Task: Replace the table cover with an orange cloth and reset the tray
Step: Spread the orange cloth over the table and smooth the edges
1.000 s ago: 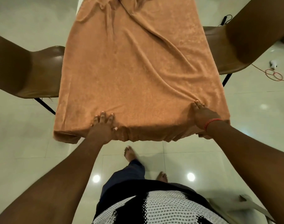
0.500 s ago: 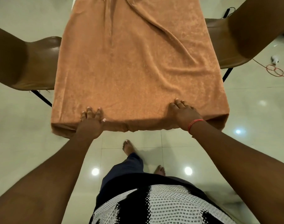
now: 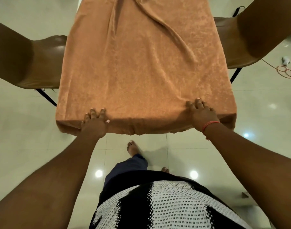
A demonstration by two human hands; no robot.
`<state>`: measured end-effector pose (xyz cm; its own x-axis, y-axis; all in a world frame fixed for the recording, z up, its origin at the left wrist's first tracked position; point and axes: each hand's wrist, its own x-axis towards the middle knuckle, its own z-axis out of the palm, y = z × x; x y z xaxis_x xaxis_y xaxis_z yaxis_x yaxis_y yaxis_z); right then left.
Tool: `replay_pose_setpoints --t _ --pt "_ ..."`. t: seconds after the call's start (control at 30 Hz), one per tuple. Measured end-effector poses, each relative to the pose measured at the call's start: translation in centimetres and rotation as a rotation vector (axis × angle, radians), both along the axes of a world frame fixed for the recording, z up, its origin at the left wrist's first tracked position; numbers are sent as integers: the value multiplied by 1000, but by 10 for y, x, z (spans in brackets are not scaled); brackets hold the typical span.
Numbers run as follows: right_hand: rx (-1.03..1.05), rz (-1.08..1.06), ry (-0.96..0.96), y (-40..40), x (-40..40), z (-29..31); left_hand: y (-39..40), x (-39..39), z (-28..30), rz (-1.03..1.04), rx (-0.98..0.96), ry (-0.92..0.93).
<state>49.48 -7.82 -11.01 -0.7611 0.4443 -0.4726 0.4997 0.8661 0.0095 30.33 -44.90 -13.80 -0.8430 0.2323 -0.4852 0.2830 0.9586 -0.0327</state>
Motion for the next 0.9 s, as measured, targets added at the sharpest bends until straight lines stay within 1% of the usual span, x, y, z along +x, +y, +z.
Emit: replay_pose_setpoints --t 0.17,0.3,0.4,0.5,0.57,0.8,0.9 --pt "17 63 35 -3 31 -5 -6 9 0 -41 -26 25" --pt "61 102 59 -4 36 4 1 17 6 -36 -102 100" --pt "112 42 27 15 36 3 5 15 10 -49 -52 171" --pt "120 40 -38 30 46 -11 2 16 5 -65 -5 90" --pt "125 57 -40 32 51 -17 -1 18 2 -78 -11 54" --pt "183 62 -45 24 54 -11 -4 19 14 -94 -39 40" --pt "217 -3 -73 21 46 -2 -5 16 17 -106 -22 40"
